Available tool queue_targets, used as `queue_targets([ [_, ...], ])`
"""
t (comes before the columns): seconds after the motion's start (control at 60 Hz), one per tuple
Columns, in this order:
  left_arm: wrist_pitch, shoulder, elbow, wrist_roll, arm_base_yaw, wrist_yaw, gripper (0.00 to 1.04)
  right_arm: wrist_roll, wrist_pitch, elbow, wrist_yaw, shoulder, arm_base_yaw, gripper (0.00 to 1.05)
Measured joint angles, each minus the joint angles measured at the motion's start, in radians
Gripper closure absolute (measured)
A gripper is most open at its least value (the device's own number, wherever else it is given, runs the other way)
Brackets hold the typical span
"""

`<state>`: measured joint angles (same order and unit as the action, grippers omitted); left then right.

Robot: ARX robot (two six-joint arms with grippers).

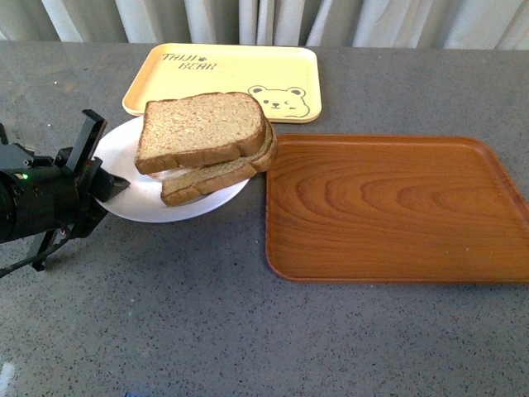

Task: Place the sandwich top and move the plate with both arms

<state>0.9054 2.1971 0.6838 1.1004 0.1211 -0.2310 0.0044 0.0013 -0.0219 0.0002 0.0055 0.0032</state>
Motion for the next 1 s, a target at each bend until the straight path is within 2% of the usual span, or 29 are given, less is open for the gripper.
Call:
queue_targets([
  [0.15,0.069,-0.003,-0.03,0.004,-0.008,-0.019,1.02,0.0,0.0,0.0,0.0,0.0,0.0,0.09],
  [0.433,0.079,-0.043,-0.076,0.024,-0.012,-0.031,1.02,0.0,0.0,0.0,0.0,0.0,0.0,0.09],
  [0.717,-0.013,-0.134,-0.063,0.005,0.0,-0.036,1.02,0.0,0.0,0.0,0.0,0.0,0.0,0.09],
  [1.0,-0.157,-0.16,0.09,-0.043,0.016,-0.052,1.02,0.0,0.0,0.0,0.0,0.0,0.0,0.09],
])
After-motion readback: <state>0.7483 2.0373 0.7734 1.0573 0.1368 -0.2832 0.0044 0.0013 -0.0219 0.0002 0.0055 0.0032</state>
